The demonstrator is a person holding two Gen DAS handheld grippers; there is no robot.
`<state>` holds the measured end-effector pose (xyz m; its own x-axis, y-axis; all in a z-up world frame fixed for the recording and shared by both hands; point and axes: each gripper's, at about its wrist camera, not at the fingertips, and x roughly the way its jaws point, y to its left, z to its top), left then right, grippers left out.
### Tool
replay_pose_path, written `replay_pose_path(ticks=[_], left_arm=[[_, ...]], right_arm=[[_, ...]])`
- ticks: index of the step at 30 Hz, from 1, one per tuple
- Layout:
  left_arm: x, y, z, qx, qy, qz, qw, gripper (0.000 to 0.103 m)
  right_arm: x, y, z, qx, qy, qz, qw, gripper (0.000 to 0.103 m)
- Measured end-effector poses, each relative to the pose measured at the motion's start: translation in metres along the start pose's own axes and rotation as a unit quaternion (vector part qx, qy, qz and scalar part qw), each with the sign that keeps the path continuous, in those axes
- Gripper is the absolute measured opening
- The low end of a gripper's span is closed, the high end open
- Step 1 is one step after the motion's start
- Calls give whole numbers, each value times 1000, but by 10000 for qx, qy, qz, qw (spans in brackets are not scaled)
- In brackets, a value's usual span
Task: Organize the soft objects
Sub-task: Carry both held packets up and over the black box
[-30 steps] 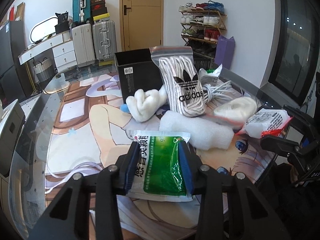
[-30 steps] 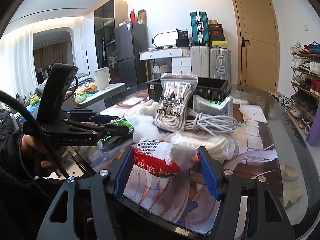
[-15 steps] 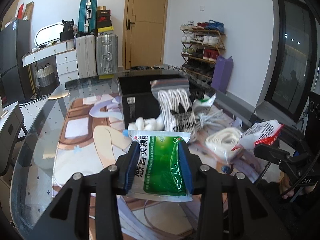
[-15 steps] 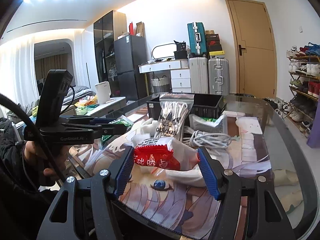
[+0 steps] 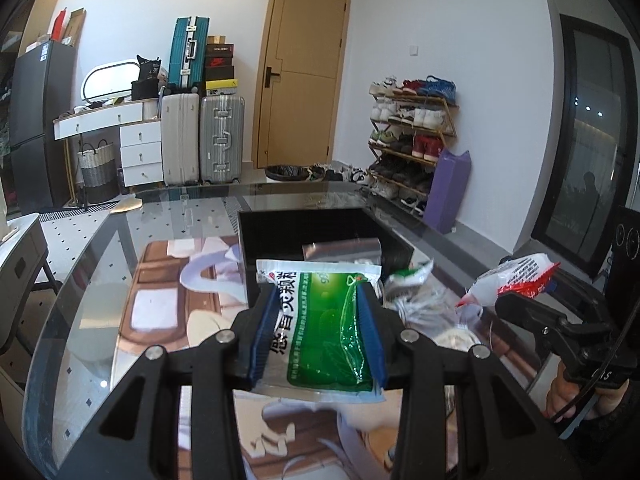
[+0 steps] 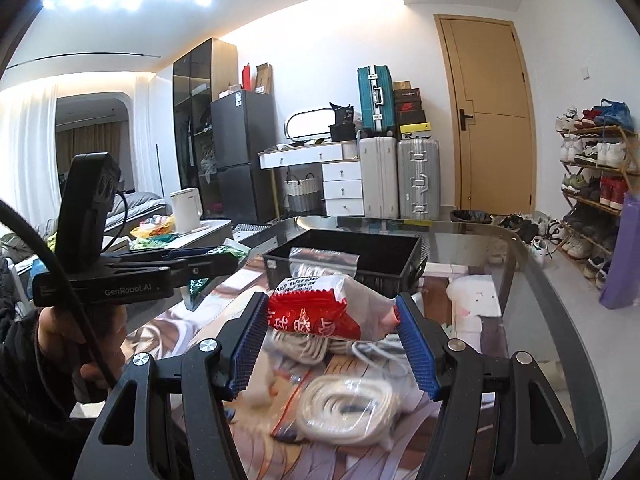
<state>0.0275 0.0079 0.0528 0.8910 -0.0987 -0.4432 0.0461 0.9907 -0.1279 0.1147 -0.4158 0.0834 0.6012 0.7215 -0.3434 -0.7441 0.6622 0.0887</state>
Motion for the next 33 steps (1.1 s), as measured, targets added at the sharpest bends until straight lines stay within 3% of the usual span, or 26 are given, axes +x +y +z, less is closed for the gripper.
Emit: replay_pose_path(ticks=[13, 33], left_arm=[[32, 16, 31, -239, -163, 226, 9993, 39], [87, 26, 52, -281, 108, 307, 9991, 39]], right_arm=[[38, -14, 47, 30, 188, 27, 9998, 65], [121, -39, 92, 102, 803, -29, 9967, 65]])
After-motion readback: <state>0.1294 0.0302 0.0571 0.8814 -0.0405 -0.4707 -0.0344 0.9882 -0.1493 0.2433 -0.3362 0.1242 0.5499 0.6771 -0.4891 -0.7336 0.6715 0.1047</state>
